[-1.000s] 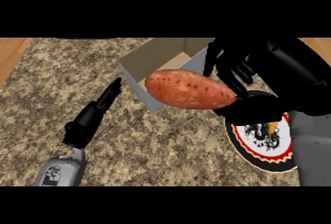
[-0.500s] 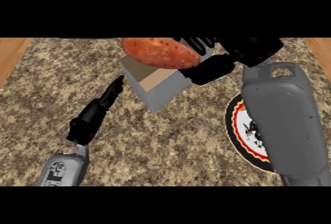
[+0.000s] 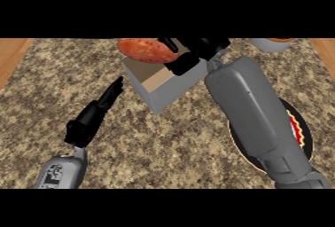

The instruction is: Pick the sweet potato from the plate and place it in the cardboard box

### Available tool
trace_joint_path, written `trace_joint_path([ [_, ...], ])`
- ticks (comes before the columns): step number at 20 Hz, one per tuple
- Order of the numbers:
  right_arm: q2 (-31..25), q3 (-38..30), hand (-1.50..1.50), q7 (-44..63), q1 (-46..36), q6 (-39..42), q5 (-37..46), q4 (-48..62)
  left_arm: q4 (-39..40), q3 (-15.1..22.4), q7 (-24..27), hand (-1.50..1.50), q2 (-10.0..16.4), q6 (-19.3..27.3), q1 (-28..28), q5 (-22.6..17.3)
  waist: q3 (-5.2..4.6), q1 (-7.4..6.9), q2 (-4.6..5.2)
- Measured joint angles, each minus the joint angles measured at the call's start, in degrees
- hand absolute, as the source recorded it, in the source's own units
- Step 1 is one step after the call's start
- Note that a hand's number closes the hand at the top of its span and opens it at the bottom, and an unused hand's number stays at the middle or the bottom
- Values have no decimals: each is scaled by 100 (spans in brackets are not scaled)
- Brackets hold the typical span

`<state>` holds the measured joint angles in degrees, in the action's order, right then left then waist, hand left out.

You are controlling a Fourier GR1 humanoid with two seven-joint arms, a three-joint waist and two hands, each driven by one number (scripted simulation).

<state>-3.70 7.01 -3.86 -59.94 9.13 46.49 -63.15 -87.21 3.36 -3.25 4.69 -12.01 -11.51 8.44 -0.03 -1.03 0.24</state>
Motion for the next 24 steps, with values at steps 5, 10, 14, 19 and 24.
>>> trace_joint_path([
  [5, 238, 20, -150, -130, -167, -435, 123, 1065, -110, -10, -89, 0, 23, -27, 27, -2, 0, -22, 4],
  [10, 304, -267, -150, -209, -376, -428, -281, 2119, -94, 18, -132, 0, -3, -61, -73, -4, 3, -79, 13],
  [14, 292, -392, -150, -554, -548, -607, -642, 2774, -119, 149, -151, 0, -140, 45, -63, 111, 7, -104, -6],
  [19, 309, -1135, -150, -1091, -605, -719, -1427, 3052, -146, 217, -93, 0, -189, 72, 42, 156, 8, -118, 36],
  [24, 198, -2034, -150, -1450, -654, -571, -2354, 3203, -136, 137, -134, 0, -147, 30, -24, 94, 9, -94, 51],
])
